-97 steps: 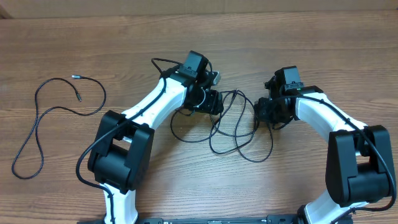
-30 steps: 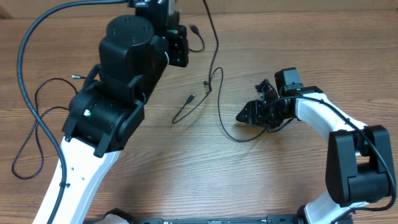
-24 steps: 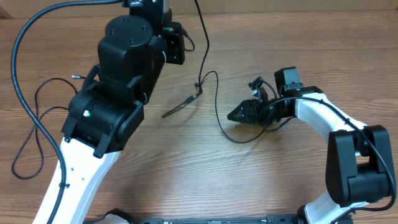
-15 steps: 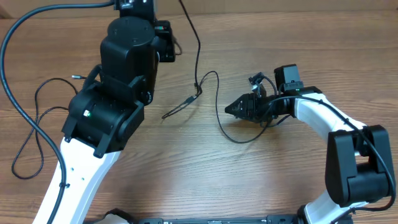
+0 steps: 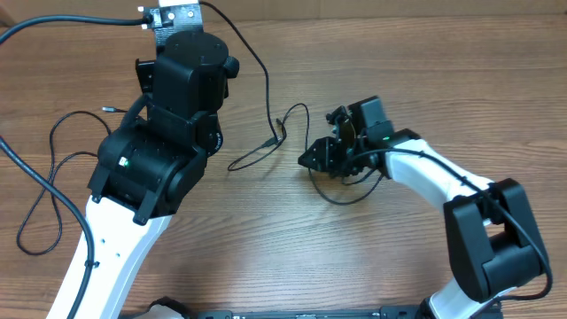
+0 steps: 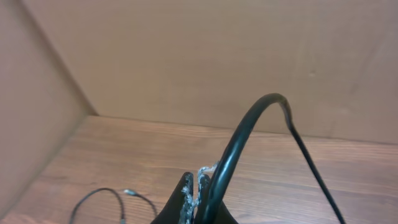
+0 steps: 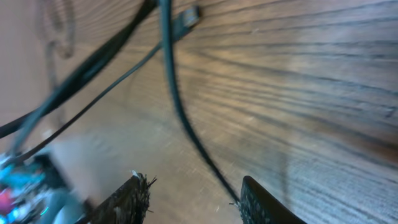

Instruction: Untangle cables

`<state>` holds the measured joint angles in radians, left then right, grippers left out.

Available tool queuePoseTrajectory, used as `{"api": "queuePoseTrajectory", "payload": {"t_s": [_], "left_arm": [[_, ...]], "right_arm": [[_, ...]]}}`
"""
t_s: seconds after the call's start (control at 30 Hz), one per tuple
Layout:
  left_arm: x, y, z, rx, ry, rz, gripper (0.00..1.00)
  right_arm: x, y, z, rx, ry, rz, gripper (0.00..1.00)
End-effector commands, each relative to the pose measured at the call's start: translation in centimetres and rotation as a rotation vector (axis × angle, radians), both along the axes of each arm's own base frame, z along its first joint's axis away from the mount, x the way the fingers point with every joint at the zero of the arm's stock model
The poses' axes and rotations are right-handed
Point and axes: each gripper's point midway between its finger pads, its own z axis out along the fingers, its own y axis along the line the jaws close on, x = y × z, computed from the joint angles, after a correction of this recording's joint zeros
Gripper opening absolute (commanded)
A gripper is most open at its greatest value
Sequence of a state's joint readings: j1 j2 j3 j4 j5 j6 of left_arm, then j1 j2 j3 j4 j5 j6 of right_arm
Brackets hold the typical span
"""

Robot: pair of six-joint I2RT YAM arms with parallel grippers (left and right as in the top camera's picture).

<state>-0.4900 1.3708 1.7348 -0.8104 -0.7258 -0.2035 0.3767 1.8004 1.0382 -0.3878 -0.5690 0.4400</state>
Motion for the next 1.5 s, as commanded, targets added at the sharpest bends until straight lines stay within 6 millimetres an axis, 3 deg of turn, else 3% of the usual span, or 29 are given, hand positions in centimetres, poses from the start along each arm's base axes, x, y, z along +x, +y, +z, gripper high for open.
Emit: {"api": "queuePoseTrajectory", "payload": {"t_s": [0.0,0.13,0.33,0.53,0.73,0.9,1.23,1.33,1.47], "left_arm": [[-0.9,2.4,1.5,0.009,-0.055,0.127,0.04],[-0.9,2.7,1.4,0.007,-0.052,0.138,0.04],[-1.2,3.1,0.6,-0.054,-0.044,0.172,0.04],[-1.3,4.9,-0.5,-0.116,-0.018,0.228,0.04],[-0.5,4.7,-2.2,-0.209,0.061,0.133,0.04],[0.1,4.5,-3.0,-0.295,0.102,0.058,0.04],[0.0,7.1,-4.5,-0.399,0.17,0.048,0.04],[-0.2,8.2,-4.9,-0.415,0.186,0.072,0.04],[-0.6,8.8,-5.5,-0.443,0.214,0.075,0.04]], "right_arm": [[1.4,-1.8,-1.9,-0.179,-0.011,-0.187,0.46],[2.0,-2.4,-2.2,-0.218,-0.006,-0.277,0.54],[2.8,-2.8,-2.0,-0.227,-0.029,-0.317,0.52],[2.9,-2.9,-2.0,-0.236,-0.037,-0.325,0.49],[4.0,-2.4,-1.7,-0.21,-0.08,-0.325,0.54],[4.2,-2.1,-2.6,-0.206,-0.078,-0.318,0.55],[4.1,-1.3,-3.8,-0.176,-0.052,-0.292,0.54],[4.2,-1.6,-3.8,-0.178,-0.049,-0.298,0.45],[4.5,-2.1,-3.8,-0.178,-0.048,-0.312,0.24]]}}
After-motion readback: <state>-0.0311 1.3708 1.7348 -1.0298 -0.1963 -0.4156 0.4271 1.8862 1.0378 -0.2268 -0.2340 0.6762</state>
